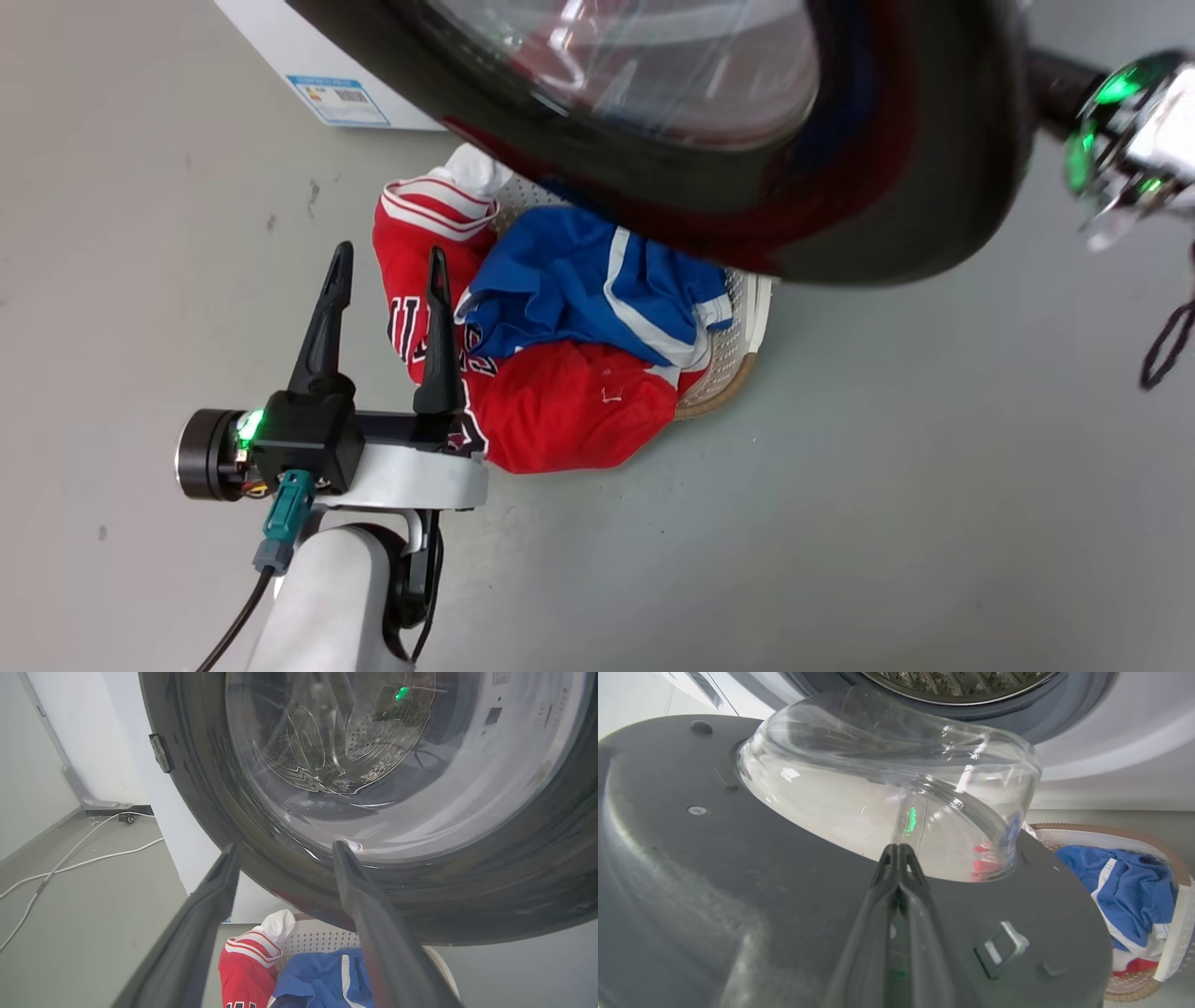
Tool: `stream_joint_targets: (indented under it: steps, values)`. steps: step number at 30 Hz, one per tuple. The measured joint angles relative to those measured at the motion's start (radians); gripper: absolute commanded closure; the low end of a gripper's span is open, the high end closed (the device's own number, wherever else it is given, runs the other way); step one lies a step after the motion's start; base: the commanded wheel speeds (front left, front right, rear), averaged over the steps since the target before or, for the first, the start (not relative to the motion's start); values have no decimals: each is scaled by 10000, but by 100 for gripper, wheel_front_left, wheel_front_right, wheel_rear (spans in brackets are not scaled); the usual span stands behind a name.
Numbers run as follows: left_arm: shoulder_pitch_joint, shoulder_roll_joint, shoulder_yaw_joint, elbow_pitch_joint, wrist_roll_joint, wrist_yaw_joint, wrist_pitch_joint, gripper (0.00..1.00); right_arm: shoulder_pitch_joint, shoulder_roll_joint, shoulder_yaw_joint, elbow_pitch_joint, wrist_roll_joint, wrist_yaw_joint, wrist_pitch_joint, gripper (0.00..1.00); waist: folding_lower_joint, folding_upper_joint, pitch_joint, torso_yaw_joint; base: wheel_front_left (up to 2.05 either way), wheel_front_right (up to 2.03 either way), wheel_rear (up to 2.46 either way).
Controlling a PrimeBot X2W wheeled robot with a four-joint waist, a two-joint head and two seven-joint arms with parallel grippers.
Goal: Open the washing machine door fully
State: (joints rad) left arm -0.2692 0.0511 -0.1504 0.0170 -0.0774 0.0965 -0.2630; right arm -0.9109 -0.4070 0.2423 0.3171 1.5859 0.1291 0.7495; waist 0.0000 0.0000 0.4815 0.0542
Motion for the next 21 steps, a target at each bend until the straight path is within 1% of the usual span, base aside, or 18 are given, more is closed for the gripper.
stream_joint_targets:
  steps: [11, 21]
  values:
    - [442, -2, 81, 75, 10, 6, 0, 0, 1540, 535, 642, -798, 245, 2, 345, 100, 0, 0, -853, -96, 0, 0, 0]
    - [952, 0, 184, 150, -38, 42, 0, 0, 2698, 1030, 1099, -1214, 307, 0, 334, 100, 0, 0, -1674, -114, 0, 0, 0]
